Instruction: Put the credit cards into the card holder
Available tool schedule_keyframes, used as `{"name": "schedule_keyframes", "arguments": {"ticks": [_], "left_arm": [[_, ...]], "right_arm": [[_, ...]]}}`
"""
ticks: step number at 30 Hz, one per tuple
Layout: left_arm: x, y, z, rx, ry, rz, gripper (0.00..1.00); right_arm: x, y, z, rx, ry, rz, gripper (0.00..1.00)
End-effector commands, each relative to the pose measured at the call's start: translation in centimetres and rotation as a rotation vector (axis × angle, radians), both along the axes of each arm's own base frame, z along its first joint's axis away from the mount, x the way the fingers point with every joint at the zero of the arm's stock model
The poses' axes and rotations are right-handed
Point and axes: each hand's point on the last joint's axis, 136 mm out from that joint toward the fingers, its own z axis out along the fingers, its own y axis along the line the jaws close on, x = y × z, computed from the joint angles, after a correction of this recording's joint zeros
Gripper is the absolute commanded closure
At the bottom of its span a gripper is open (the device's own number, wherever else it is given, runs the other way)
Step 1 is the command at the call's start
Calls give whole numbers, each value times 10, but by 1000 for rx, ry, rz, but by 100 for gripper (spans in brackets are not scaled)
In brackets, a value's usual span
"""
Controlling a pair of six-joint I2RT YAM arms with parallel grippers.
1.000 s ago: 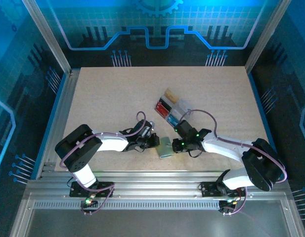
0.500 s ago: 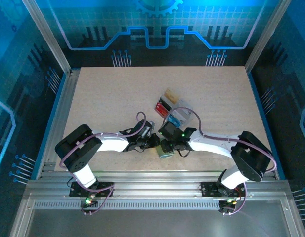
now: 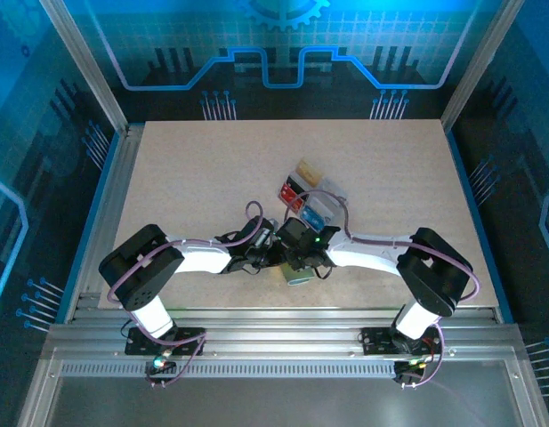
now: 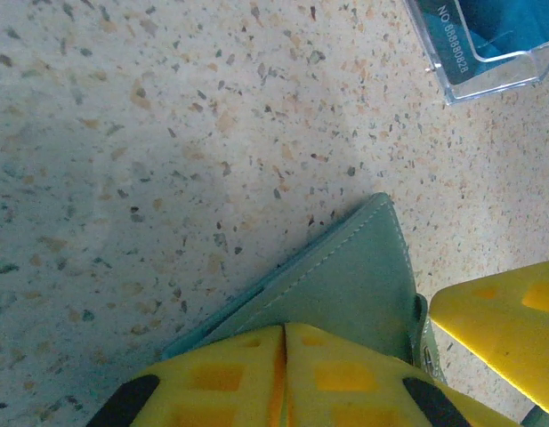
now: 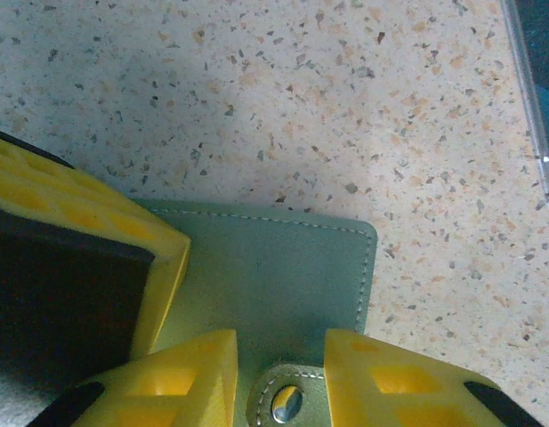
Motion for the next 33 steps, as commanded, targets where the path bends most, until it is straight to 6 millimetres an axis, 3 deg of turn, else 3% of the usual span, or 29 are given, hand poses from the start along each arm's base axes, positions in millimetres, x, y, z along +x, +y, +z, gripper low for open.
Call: {"name": "schedule_keyframes", "arguments": {"ticks": [1, 9, 16, 22, 29, 33], "left_arm": [[-52, 73, -81, 341, 217, 55, 89], [-52, 73, -81, 339, 216, 58, 90], [-52, 74, -82, 343, 217, 61, 90], [-52, 78, -85, 367, 224, 80, 92], [-52, 84, -86, 428, 229, 107, 94], [-52, 84, -87, 446, 230, 105, 94]], "right_arm": [[-5, -1, -5, -44, 7, 11, 68], [-5, -15, -12, -121, 8, -29, 80], [-6, -20, -7, -133, 3, -36, 100], [-7, -23, 2, -105, 5, -48, 100], [-13, -40, -1, 147, 118, -144, 100], [-13, -49, 3, 195, 127, -175, 100]]}}
